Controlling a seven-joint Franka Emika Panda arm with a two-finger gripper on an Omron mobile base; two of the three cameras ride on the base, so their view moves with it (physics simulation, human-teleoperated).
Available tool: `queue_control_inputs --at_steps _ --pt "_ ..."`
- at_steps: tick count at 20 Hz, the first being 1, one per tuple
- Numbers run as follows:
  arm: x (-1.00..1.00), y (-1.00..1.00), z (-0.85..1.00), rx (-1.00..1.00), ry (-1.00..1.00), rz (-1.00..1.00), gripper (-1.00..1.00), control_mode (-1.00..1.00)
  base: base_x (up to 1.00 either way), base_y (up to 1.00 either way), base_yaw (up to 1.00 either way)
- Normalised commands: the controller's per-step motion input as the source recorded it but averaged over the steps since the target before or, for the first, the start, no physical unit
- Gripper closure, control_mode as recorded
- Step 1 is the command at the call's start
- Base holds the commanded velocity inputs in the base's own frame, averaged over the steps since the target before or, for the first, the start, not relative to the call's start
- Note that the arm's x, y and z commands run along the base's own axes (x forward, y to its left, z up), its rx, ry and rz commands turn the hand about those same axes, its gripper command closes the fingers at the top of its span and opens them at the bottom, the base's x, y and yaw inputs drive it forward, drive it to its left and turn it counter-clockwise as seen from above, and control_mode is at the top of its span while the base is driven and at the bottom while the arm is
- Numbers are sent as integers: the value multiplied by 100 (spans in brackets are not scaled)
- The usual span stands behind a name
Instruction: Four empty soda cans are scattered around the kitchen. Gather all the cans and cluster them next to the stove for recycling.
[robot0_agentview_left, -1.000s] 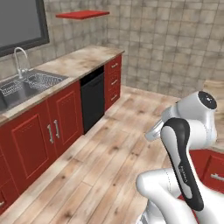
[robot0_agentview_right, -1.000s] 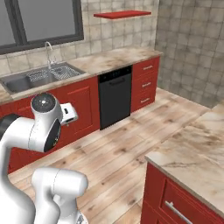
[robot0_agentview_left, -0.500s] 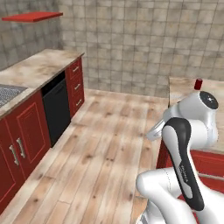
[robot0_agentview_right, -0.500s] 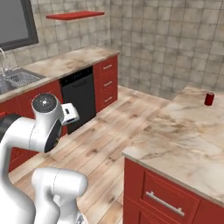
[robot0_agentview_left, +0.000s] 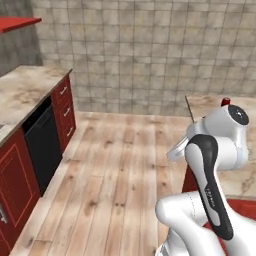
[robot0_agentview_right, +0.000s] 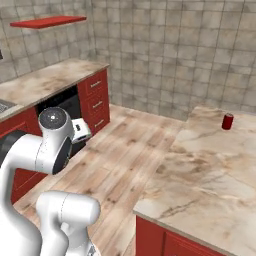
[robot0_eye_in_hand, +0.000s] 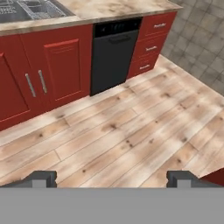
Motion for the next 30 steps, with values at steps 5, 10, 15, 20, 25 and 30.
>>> queue_control_inputs --at_steps 5,10,15,20,25,30 --pt "0 0 0 0 0 0 -100 100 76 38 -31" --pt "0 0 0 0 0 0 -100 100 78 39 -34" --pt "0 0 0 0 0 0 -100 100 90 55 -31" --pt "0 0 0 0 0 0 -100 100 99 56 -28" --pt "0 0 0 0 0 0 -100 100 80 73 -24" --pt "0 0 0 0 0 0 -100 100 16 93 -1"
